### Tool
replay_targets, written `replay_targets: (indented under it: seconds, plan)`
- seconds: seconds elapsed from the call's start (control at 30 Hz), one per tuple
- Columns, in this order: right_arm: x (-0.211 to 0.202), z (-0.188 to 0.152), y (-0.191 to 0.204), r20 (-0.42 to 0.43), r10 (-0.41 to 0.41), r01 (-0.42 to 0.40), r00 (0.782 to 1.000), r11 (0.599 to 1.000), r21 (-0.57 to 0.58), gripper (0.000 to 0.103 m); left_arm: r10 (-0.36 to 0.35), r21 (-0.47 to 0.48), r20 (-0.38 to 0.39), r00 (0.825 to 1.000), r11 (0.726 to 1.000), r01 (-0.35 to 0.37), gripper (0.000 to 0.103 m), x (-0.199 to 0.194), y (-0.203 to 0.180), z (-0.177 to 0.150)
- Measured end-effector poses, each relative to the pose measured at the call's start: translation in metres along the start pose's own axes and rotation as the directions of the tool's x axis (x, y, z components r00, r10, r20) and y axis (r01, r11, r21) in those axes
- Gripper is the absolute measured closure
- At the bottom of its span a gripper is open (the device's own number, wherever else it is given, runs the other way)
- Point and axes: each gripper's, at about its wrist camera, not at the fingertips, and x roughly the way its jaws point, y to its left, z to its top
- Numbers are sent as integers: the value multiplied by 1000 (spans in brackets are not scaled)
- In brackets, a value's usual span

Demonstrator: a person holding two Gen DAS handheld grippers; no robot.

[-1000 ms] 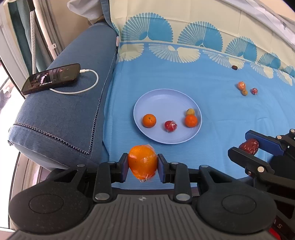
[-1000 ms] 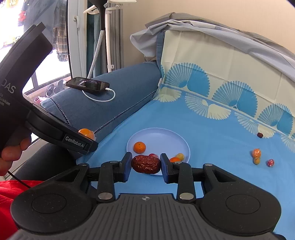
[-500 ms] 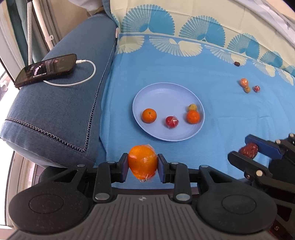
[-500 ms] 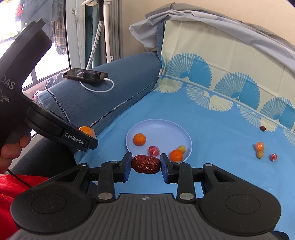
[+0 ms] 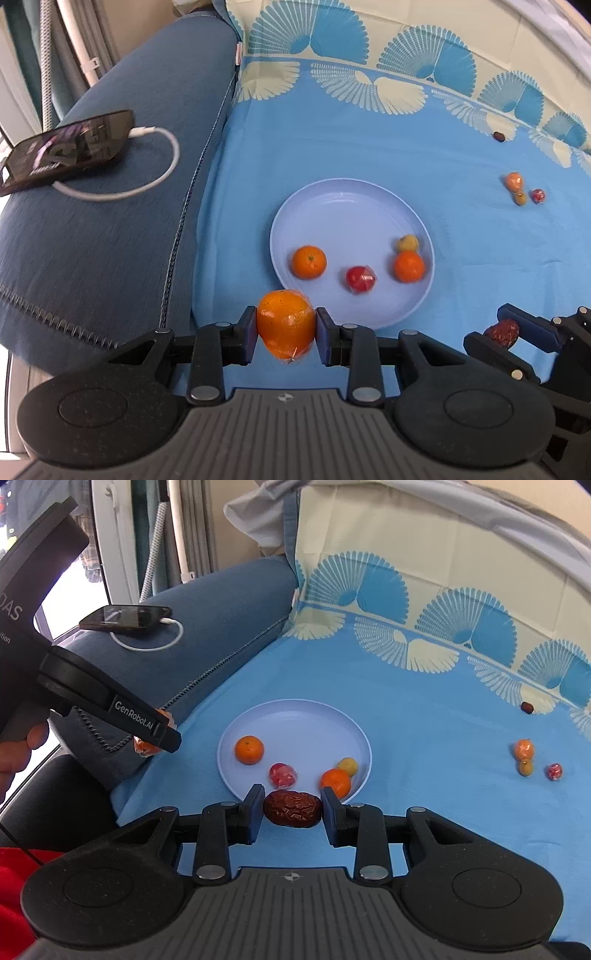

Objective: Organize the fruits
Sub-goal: 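Carry the wrapped mandarin and red date over the plate, then open both tools to drop the mandarin and date onto the plate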

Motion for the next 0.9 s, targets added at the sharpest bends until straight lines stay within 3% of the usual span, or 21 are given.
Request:
replay_targets:
  seconds: [0.5,0.83,0.87,0.9]
  plan:
    - [105,33,-46,-86,27,-22,996,998,54,68,31,48,-60,998,998,-28,67,91,-20,68]
    - [146,43,-53,-111,55,-48,992,997,59,68,61,67,-80,995,996,-55,67,127,-19,86]
    - [149,44,-54,-109,57,-51,992,997,58,68,65,70,-73,995,996,-60,66,127,-18,87]
    - [150,45,-54,-104,57,-51,993,997,60,68,64,72,-64,996,996,-59,56,127,-18,87]
